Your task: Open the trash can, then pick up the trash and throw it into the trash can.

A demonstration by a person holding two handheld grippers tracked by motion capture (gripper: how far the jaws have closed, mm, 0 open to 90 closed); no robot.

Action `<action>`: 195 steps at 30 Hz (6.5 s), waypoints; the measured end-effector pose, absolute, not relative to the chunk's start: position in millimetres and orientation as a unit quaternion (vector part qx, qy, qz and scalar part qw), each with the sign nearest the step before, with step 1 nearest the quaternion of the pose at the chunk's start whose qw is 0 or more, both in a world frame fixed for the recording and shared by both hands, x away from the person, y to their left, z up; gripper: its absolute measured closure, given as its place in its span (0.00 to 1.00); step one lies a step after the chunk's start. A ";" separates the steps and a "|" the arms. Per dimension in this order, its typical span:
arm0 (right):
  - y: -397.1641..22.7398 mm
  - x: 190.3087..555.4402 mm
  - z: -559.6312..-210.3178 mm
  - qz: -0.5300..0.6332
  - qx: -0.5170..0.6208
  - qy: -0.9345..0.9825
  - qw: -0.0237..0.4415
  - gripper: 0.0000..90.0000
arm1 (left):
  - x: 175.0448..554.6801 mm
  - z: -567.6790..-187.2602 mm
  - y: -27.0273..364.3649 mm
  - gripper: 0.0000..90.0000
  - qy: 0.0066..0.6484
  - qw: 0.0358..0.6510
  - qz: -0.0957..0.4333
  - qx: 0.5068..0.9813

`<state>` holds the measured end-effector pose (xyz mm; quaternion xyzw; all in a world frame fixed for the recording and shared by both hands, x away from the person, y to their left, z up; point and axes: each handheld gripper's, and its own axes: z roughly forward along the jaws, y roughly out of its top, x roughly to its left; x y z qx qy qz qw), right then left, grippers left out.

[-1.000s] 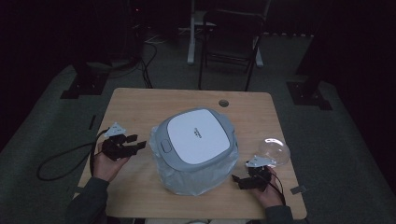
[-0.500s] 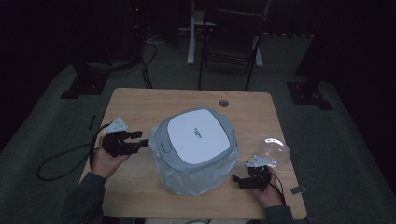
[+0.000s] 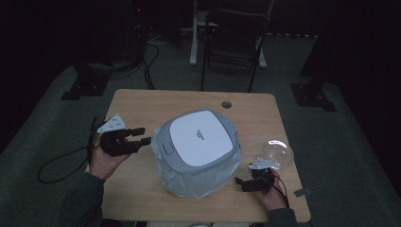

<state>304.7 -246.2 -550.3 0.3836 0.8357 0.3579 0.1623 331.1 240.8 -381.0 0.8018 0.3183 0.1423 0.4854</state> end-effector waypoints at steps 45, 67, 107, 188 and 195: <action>-246.2 304.7 -550.3 0.358 0.383 0.836 0.163 0.12 | 299.8 -329.5 190.1 0.62 0.199 0.524 0.133 0.817; -246.2 304.7 -550.3 0.358 0.384 0.836 0.163 0.12 | 290.0 -330.3 188.8 0.90 0.167 0.526 0.133 0.823; -245.7 298.2 -543.2 0.349 0.393 0.835 0.164 0.46 | 358.8 -474.8 263.2 0.56 0.430 0.458 0.178 0.757; -258.2 297.9 -470.3 0.347 0.425 0.770 0.325 0.78 | 365.2 -517.0 262.9 0.53 0.459 0.427 0.151 0.764; -250.0 309.2 -475.6 0.338 0.424 0.780 0.313 0.88 | 365.7 -517.5 264.5 0.53 0.462 0.426 0.151 0.763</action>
